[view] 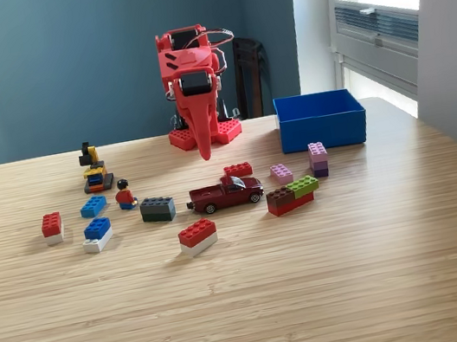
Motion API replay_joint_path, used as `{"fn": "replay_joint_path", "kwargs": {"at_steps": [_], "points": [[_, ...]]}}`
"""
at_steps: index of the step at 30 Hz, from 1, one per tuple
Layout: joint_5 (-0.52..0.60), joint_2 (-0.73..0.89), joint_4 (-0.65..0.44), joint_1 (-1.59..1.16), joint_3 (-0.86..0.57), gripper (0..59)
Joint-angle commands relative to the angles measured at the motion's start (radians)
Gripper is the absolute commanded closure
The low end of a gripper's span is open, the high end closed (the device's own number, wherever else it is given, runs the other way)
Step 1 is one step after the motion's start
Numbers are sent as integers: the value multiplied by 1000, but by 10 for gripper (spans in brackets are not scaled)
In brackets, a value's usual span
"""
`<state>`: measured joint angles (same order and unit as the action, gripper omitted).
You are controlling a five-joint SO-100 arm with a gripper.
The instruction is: Grasp a lego block and put it in the bin.
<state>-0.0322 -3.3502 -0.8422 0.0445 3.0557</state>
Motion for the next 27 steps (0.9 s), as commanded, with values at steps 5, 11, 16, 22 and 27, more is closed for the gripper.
{"fn": "replay_joint_path", "kwargs": {"at_steps": [5, 11, 16, 22, 27], "points": [[3, 143, 17, 8, -227, 569], [69, 451, -9, 78, -419, 452], [193, 686, -178, 176, -647, 376], [224, 900, -394, 270, -888, 390], [225, 1034, -471, 344, -968, 367]]}}
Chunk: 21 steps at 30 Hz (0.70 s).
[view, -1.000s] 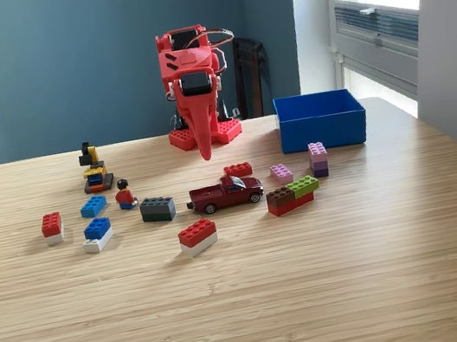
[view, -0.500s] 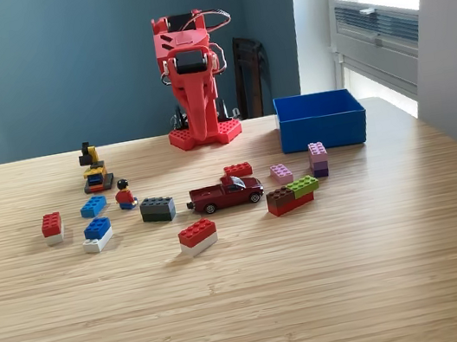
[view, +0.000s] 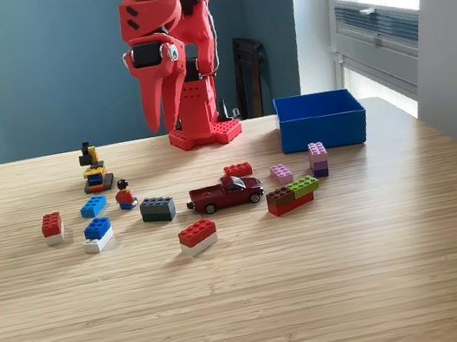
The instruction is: Grasp a lego block and put it in the bin.
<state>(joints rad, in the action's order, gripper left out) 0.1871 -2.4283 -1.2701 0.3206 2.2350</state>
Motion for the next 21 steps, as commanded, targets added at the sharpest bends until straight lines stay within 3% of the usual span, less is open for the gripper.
{"fn": "replay_joint_path", "kwargs": {"at_steps": [1, 8, 21], "points": [[6, 133, -44, 81, -152, 358], [-17, 259, -35, 163, -187, 307], [-60, 523, -5, 256, -328, 316]]}}
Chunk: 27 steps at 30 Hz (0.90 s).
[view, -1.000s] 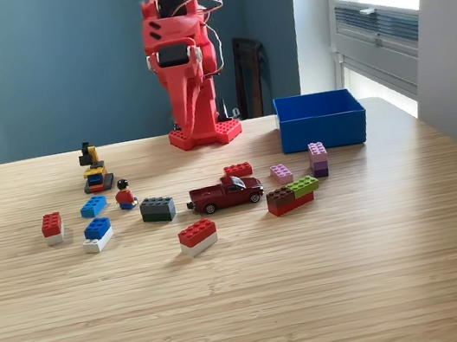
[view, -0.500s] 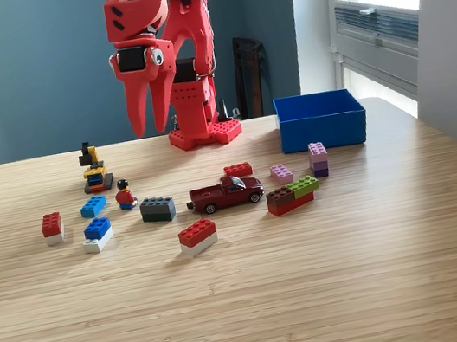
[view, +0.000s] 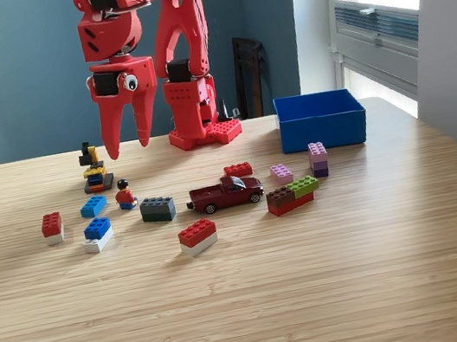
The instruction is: Grasp a lego block and put it in the bin.
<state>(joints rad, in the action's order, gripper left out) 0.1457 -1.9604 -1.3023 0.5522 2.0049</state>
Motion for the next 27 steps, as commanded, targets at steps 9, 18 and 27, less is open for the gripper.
{"fn": "replay_joint_path", "kwargs": {"at_steps": [9, 18, 27], "points": [[-114, 221, 110, 34, -137, 309], [-135, 360, 115, 26, -215, 321], [-140, 499, 115, 9, -304, 349]]}}
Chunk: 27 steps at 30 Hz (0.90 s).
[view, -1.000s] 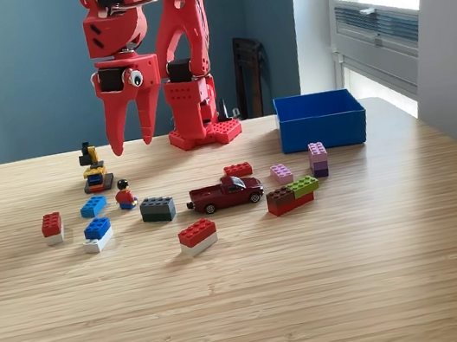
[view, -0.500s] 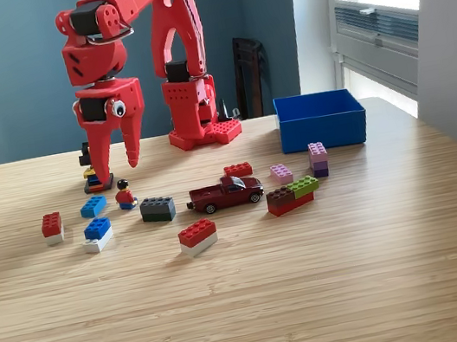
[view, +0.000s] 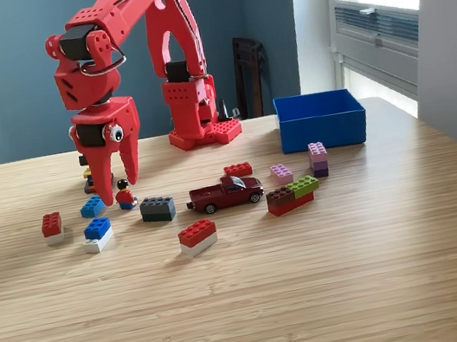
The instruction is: Grasp a lego block and put it in the bin.
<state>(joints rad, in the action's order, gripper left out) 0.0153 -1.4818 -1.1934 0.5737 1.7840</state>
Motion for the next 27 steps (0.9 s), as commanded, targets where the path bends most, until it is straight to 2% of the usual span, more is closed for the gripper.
{"fn": "replay_joint_path", "kwargs": {"at_steps": [1, 14, 27], "points": [[-9, 32, 6, -15, -89, 351], [-11, 135, 6, -41, -130, 364], [-6, 137, 5, -51, -101, 528]]}}
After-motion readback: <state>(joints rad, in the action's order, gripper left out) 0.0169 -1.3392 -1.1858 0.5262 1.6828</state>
